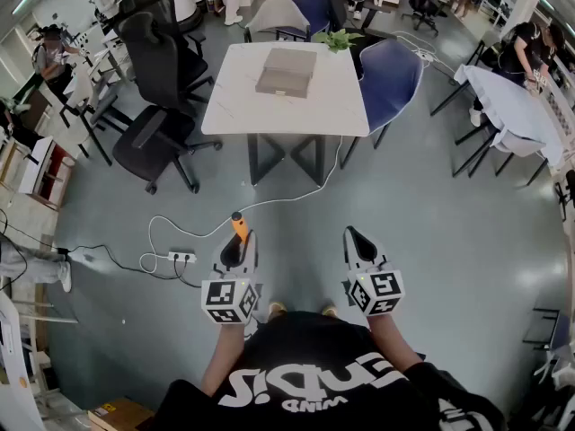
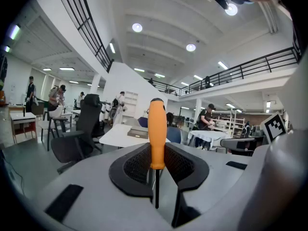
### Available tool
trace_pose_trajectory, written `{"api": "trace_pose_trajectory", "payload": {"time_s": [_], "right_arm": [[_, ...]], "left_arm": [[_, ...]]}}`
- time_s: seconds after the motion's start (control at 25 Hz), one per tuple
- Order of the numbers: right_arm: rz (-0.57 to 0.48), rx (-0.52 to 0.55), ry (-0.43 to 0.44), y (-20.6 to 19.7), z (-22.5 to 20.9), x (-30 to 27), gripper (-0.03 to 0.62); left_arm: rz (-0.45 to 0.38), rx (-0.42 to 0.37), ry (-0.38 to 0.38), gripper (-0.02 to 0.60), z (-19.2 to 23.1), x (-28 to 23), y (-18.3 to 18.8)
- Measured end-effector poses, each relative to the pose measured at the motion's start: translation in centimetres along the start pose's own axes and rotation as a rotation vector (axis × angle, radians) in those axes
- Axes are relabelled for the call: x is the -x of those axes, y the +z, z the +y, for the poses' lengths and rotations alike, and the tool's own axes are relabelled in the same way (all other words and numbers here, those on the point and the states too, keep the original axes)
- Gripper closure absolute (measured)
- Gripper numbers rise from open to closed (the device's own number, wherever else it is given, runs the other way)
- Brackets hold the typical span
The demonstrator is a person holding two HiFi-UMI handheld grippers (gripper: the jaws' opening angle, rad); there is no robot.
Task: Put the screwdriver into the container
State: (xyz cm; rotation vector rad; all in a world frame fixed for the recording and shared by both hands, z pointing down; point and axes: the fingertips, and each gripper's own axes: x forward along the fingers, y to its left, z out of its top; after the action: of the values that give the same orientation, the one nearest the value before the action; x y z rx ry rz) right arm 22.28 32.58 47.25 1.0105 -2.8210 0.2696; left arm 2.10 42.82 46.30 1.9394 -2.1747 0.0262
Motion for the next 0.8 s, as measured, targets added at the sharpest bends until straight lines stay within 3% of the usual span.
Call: {"api": "trace_pose_trajectory", "payload": {"time_s": [0.24,0.56,0.72,0.8], "right_arm": [[0.005,-0.003,-0.006,-0.5,0.5,-0.5,0.582],[0.011,-0.018,-0.084,-1.0,1.5,-1.3,0.582],[0.002,-0.01,-0.129,-2.1,1.7,-2.0,0.582],[0.002,-0.021,-0.141,-2.4,1.7,-2.5,0.582]], "left_arm": [[-0.003,0.007,-0.009,0.492,0.8,-0.1,-0.3],[0.006,-0.013,-0.054,0.492,3.2,-0.5,0.1],[-0.011,0.041,-0.08,0.492,5.0,-0.8,0.3],[-0.022,0.026,-0.098,0.492,5.4,-1.4,1.1]]}}
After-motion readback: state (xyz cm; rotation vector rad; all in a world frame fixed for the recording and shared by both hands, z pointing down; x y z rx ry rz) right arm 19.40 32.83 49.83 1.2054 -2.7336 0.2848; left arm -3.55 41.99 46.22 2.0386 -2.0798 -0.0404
